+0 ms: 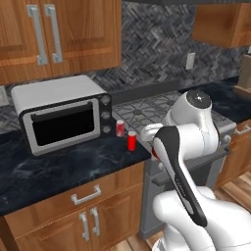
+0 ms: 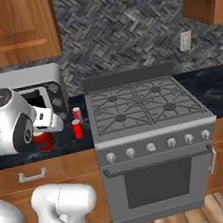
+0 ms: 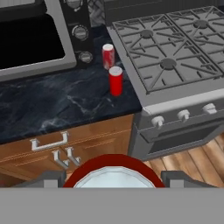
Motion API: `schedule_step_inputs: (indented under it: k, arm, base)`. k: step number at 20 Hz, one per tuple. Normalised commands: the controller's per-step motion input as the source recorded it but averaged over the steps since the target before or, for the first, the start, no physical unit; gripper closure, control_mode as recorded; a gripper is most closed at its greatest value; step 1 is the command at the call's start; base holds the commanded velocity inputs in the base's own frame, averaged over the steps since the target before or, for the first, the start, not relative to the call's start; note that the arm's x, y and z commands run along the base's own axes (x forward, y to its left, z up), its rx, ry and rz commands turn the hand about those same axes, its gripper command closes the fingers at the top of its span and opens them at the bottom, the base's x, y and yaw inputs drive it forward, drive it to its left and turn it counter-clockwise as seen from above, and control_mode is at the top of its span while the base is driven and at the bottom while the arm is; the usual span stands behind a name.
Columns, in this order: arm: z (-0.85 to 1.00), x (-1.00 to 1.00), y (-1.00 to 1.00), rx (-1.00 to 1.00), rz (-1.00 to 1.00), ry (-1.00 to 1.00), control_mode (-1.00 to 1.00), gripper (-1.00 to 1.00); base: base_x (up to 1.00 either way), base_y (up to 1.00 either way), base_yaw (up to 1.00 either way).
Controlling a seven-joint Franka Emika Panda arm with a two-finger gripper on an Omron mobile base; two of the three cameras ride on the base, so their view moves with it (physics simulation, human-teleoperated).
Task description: Four empty soda cans are scattered around the kitchen. Gather all the cans and cluster them next to the stove for recycling.
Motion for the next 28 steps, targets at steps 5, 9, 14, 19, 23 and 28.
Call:
schedule_step_inputs:
  k: [5,9,14,19,23,28]
  arm:
    - [0.0,0.0,0.0,0.0,0.0,0.0,1.0,1.0]
    - [0.0,0.0,0.0,0.0,0.0,0.0,1.0,1.0]
    - [0.0,0.0,0.0,0.0,0.0,0.0,1.0,1.0]
    - [0.0,0.0,0.0,0.0,0.0,0.0,1.0,1.0]
    - [0.0,0.0,0.0,0.0,0.0,0.0,1.0,1.0]
    - [0.0,0.0,0.0,0.0,0.0,0.0,1.0,1.0]
  base:
    - [0.31,0.09,0.0]
    - [0.3,0.09,0.0]
    - [0.32,0.09,0.0]
    - [0.32,0.09,0.0]
    - [0.32,0.07,0.0]
    - [0.29,0.1,0.0]
